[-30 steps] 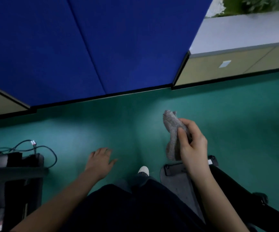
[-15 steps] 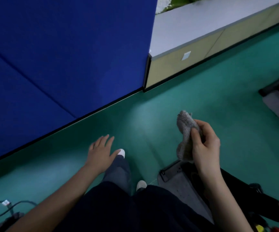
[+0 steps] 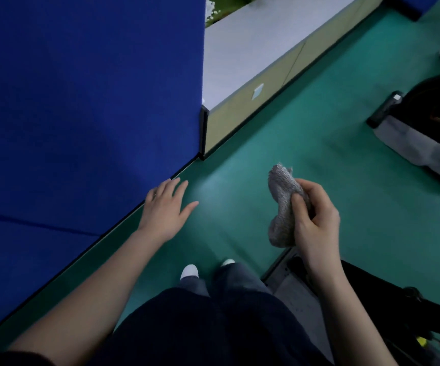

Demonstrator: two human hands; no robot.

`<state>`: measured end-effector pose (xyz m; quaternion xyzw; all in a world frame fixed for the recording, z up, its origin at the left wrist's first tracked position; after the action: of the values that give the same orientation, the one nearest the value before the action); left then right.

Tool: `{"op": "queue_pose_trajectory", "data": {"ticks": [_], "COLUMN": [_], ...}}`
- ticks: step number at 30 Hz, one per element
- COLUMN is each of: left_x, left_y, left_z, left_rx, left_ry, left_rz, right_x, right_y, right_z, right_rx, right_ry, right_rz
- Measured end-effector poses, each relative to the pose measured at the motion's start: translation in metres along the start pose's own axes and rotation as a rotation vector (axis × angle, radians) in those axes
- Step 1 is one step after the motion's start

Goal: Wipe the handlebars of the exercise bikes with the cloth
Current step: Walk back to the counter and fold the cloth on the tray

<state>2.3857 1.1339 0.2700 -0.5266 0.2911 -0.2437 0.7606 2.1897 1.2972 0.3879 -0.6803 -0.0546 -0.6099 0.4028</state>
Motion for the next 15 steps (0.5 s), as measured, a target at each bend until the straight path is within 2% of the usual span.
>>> {"op": "queue_pose_trajectory", "data": {"ticks": [8,15], "left_x": [-0.044,-0.124], "left_y": [-0.011,-0.039], "left_z": [-0.085,-0.174], "left_rx": [0.108,0.059], "left_ry": [0.121,0.273], "left_rz": [-0.047,-0.059], "right_x": [-0.017,-0.025], "right_y": [-0.030,-0.069], "right_z": [-0.074,-0.148], "right_rx": [-0.123,-0.216], "right_ry": [0.075,0.100], "right_rz": [-0.066,-0.074]}}
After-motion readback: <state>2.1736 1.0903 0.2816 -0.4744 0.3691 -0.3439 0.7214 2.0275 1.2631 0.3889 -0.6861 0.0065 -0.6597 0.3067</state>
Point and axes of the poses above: each hand's wrist, its own z-axis away from the middle knuckle, its own y-axis out of the palm, x = y × z, the point moved 2 cm from there along -z, towards the middle knuckle, and after that the axes turned 8 degrees about y, right-handed, at the moved point
